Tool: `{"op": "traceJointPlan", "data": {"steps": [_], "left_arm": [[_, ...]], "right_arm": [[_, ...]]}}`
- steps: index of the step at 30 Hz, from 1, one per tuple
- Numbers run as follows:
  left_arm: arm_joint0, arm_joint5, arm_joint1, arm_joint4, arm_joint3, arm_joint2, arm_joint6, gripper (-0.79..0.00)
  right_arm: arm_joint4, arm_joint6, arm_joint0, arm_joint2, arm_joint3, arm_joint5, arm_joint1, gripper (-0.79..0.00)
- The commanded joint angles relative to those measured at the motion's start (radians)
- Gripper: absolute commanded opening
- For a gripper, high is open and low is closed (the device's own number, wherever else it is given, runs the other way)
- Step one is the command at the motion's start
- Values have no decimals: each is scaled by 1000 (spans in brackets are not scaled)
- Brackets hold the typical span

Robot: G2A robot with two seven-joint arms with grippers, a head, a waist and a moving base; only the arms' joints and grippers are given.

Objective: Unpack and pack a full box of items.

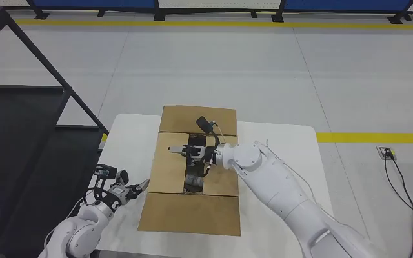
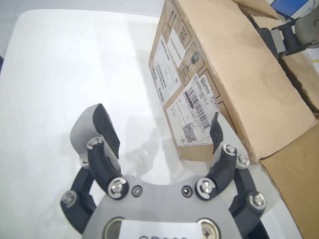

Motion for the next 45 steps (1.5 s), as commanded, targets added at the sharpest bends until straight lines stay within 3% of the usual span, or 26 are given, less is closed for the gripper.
{"op": "traceJointPlan", "data": {"steps": [1,6,12,16,22,31,38,45], "left_arm": [[10,-6,2,-12,-12,-17,8,0],[73,-60,10,-30,-96,-79,25,0],[183,-204,22,-39,-237,-158,21,0],[228,-232,25,-18,-300,-171,21,0],[215,-174,20,-21,-322,-126,10,0],[138,-16,8,-84,-289,-71,1,0],[156,15,8,-128,-287,-116,10,0],[193,33,13,-143,-280,-195,-3,0]], "right_arm": [[22,10,3,8,9,-14,-5,0],[88,35,14,34,22,-53,-19,0],[132,17,25,41,13,-79,-45,0],[154,-4,33,36,18,-106,-68,0],[158,-28,48,13,45,-174,-107,0],[181,80,69,-12,122,-315,-158,0],[184,109,84,11,171,-411,-167,0],[145,27,81,76,189,-519,-133,0]]}}
